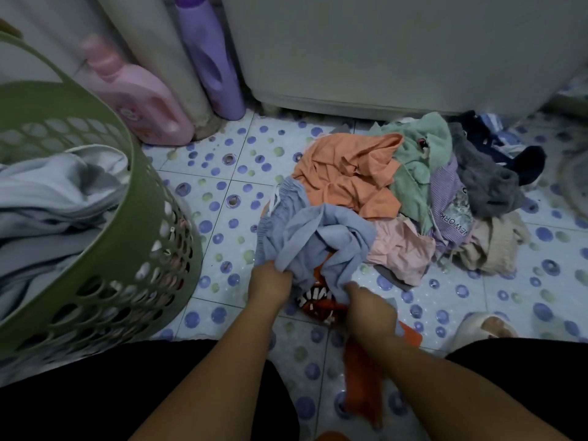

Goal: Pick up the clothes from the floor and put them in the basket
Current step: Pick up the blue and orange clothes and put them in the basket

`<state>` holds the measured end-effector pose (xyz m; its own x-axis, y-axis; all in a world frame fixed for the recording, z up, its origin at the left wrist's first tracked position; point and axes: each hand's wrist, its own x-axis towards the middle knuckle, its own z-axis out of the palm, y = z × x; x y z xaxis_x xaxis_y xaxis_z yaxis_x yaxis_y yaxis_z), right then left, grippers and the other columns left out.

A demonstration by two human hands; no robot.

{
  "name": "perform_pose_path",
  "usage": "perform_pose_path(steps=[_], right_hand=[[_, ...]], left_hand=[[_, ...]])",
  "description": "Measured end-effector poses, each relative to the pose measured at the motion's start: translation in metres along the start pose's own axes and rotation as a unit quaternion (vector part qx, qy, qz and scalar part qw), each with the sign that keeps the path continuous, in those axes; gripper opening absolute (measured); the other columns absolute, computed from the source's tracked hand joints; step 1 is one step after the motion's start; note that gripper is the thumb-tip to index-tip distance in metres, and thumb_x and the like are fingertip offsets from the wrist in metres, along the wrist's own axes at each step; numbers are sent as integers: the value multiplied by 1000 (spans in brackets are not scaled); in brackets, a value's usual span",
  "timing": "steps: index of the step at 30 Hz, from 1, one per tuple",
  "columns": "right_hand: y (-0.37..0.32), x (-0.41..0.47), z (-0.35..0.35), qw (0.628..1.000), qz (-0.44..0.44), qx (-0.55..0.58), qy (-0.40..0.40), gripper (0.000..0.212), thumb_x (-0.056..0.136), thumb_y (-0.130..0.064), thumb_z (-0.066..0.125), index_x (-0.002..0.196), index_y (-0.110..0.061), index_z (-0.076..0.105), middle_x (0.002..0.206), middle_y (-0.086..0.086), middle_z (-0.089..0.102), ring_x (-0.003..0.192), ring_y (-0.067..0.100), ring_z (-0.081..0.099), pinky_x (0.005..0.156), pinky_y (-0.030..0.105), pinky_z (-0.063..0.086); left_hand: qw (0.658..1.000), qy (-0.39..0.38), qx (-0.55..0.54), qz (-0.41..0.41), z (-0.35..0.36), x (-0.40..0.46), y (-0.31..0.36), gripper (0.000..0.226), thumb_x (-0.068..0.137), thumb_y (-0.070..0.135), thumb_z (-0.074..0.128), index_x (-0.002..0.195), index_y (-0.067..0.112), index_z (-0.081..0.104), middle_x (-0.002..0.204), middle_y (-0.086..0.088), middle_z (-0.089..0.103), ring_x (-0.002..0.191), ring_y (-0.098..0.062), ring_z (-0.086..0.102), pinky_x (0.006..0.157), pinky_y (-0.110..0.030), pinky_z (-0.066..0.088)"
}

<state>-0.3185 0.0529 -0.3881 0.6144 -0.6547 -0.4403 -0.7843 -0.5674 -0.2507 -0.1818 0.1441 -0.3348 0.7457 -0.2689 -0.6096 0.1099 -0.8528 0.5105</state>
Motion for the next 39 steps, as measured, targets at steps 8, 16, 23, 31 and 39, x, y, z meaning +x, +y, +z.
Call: perform_pose_path(steps=[8, 16, 23, 31, 39], right_hand=[[-57, 18, -104, 834, 31, 534, 136, 36, 86, 4, 44, 116, -12, 57, 96, 13, 64, 86, 25, 58, 73, 31, 44], [-156, -18, -193, 709, -130, 668, 184, 31, 85, 4, 49, 87, -26, 59, 91, 3, 69, 88, 23, 66, 79, 36, 54], [-261, -66, -254, 629, -297, 700, 161, 36, 82, 11, 46, 82, -23, 58, 71, -8, 62, 66, 6, 56, 64, 25, 48], [-364, -101, -276, 561, -402, 719, 84, 42, 80, 17, 44, 86, -22, 59, 81, -1, 65, 78, 13, 60, 77, 30, 51], [-357, -41, -212, 945, -312, 95, -30, 45, 88, -24, 55, 132, -17, 47, 130, 15, 56, 116, 33, 56, 99, 39, 47]], left_hand=[[969, 38, -197, 143, -51, -17, 46, 19, 86, 23, 51, 102, 18, 58, 123, -15, 60, 103, -26, 60, 88, -38, 51], [879, 91, -375, 282, -150, -81, 100, 15, 76, 21, 56, 82, 30, 66, 93, -6, 70, 89, -22, 64, 89, -43, 51], [807, 232, -376, 391, -263, -143, 89, 19, 73, 26, 58, 85, 38, 67, 103, -4, 72, 102, -28, 66, 96, -52, 50], [743, 368, -346, 440, -353, -163, 54, 17, 72, 30, 57, 85, 38, 64, 101, -4, 69, 102, -32, 63, 93, -52, 50], [968, 225, -13, 114, -336, -94, -25, 51, 85, 36, 65, 124, 8, 49, 125, -12, 55, 114, -29, 53, 91, -33, 44]])
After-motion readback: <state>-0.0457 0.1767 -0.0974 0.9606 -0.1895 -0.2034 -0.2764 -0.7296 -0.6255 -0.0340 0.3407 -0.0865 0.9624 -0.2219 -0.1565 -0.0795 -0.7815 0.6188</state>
